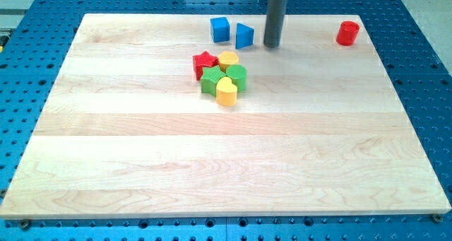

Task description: Move the triangle below the cube

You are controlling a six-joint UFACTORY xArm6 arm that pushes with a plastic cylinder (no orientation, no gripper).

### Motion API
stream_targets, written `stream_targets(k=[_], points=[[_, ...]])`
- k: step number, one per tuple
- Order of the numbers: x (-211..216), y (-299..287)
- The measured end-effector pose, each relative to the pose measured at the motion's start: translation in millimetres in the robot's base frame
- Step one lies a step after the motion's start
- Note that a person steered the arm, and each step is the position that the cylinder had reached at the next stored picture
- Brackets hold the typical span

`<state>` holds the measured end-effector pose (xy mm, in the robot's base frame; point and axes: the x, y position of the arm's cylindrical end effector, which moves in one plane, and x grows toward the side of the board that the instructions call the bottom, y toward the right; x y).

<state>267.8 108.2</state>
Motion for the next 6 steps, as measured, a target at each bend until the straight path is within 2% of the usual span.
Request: stream_targets(k=[1,3,5,6], points=[[-11,-20],[22,-80],[-1,-98],[11,-126]])
